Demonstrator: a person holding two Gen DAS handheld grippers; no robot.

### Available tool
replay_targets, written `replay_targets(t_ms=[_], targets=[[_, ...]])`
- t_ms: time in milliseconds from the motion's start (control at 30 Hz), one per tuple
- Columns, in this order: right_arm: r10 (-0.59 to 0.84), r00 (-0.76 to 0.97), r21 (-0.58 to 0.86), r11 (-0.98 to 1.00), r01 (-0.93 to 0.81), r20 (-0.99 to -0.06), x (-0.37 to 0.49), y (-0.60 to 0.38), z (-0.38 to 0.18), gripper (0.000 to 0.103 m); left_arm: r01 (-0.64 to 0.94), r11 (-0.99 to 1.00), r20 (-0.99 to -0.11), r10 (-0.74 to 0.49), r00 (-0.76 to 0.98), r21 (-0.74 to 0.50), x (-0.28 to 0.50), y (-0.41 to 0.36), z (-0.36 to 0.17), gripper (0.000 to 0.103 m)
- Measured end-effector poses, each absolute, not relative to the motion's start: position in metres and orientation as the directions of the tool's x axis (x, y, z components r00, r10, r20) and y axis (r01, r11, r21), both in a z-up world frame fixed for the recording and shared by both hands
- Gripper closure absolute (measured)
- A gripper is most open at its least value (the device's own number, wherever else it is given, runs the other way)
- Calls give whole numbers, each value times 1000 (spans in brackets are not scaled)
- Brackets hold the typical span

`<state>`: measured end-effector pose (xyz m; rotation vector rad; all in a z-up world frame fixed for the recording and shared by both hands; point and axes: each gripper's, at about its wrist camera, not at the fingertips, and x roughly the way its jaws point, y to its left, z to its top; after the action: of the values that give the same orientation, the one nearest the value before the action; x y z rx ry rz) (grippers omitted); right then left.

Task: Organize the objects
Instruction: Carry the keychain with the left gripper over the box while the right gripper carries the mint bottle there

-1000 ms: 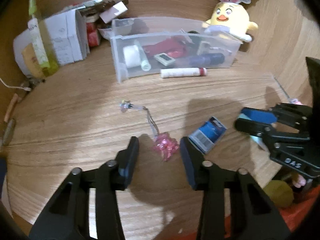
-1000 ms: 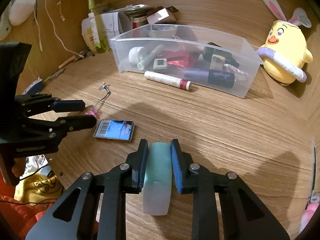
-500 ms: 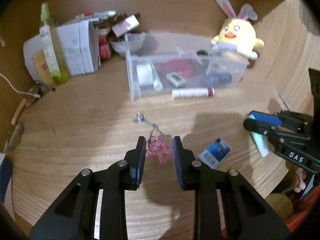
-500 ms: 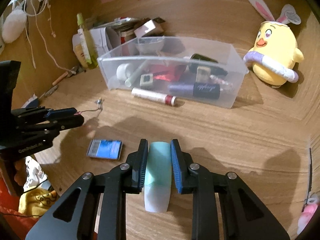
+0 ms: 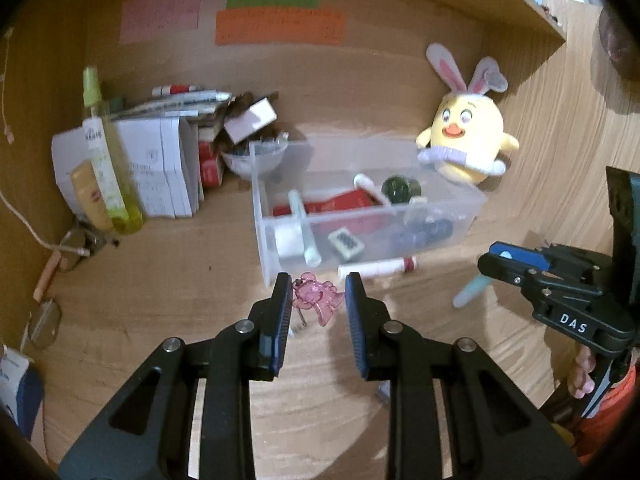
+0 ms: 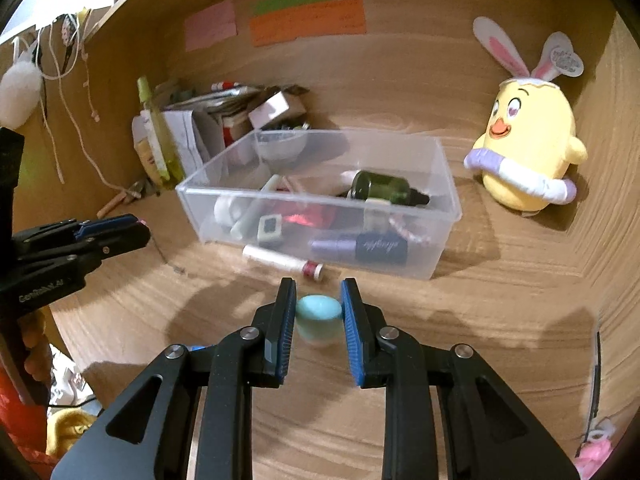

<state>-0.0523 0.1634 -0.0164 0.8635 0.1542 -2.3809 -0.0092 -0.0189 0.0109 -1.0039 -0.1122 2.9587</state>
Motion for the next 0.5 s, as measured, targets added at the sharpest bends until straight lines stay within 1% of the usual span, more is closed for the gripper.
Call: replay_targets(t_ms=[133,500], targets=[[-499,-624,94,-820,565,-601,-57,166,-9,82,2,-997,-577,41,-816,-75,-14,-19,22,76],[-502,-684,80,-832,548,-529,-67,170,23,82,2,-995,-530,50,-846,-98,-28,-25,42,76]])
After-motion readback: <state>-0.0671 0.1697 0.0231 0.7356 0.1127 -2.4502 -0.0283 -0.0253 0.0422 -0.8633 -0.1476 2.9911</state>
